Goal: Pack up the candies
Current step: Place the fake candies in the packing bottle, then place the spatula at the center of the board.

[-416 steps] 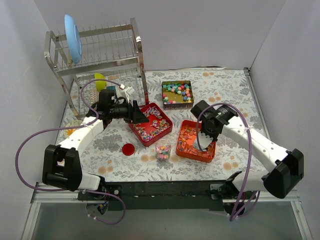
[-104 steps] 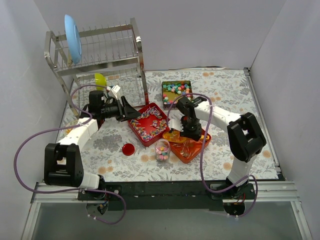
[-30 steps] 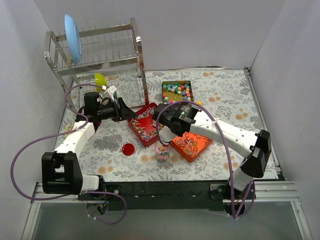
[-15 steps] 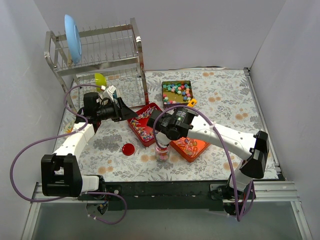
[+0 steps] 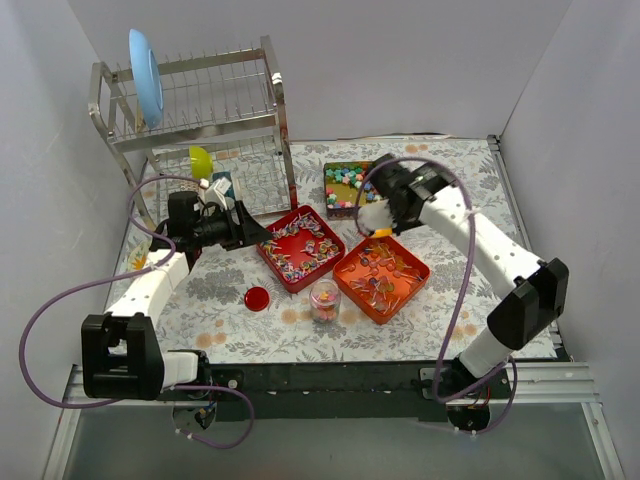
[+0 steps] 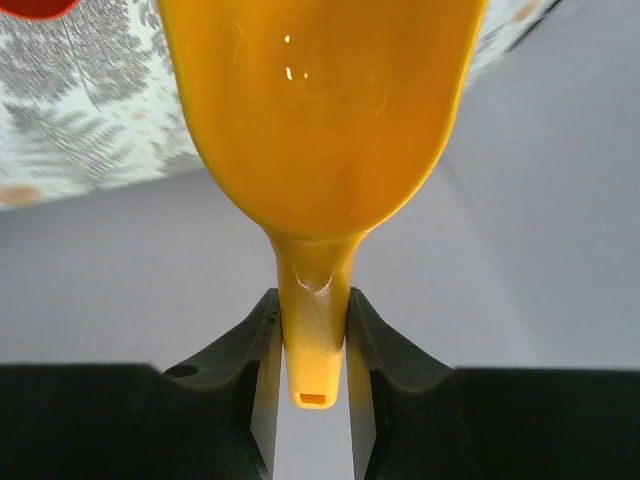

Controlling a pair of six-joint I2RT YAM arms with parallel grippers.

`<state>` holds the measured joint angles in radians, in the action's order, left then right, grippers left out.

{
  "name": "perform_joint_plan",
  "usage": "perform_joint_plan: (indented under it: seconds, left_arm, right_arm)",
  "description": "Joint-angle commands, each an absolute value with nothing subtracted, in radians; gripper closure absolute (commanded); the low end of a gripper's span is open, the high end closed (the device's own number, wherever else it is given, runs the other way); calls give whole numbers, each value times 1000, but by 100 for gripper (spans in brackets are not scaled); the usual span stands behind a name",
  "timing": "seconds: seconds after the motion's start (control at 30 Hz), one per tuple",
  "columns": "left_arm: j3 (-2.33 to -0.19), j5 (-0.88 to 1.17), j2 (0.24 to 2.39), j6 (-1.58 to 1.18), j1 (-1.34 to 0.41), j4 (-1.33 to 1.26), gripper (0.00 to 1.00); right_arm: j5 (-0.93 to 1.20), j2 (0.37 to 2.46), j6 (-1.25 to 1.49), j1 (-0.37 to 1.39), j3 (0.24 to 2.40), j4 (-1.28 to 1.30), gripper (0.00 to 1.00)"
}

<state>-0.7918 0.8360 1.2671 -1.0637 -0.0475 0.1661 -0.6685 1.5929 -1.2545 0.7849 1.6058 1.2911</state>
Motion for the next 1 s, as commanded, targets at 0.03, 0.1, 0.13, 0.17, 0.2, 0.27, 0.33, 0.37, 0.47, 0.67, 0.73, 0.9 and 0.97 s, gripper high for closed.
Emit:
perform_joint_plan:
  seconds: [0.03,0.1,0.13,0.17,0.2,0.27,0.33,0.37,0.47,0.67,0.73,0.9,0.97]
  left_arm:
    - [-788,614,1227,-1031,-40,308,36]
    - [-790,562,1238,-1022,-40,359,35]
    - [-796,555,1242,-1013,-40,374,35]
    - [-804,545,1247,-1005,-40,409,35]
    - [-825,529,1262,-993,-40,428,35]
    - [-850,522,1276,-976,-40,469,34]
    - [-890,509,1295,-927,-40,494,31]
    - [-902,499,1302,-911,-40,520,29]
    - [-949,551,1328,-755,-35,569,27]
    - [-882,620,1301,-341,-40,586,19]
    - [-873,626,1310,-272,-46,610,18]
    - [-845,678,1347,-74,-55,661,2]
    - [-830,683,1348,-22,-69,661,2]
  right_arm:
    - [-308,1609,-1000,384,1611,1184,99]
    - [-226,1632,-957,250,1566,1099,99]
    - [-172,1643,-921,217,1530,1073,99]
    - [-148,1673,-907,157,1517,1054,99]
    - [-102,1692,-891,131,1510,1014,99]
    - [-59,1754,-836,71,1500,988,99]
    - [-9,1801,-775,46,1505,953,99]
    - [-8,1839,-761,26,1505,942,99]
    - [41,1884,-723,11,1467,856,99]
    - [49,1913,-675,9,1394,684,99]
    - [49,1930,-649,9,1387,675,99]
    - [73,1977,-606,11,1416,678,77]
    - [93,1977,-581,11,1433,690,66]
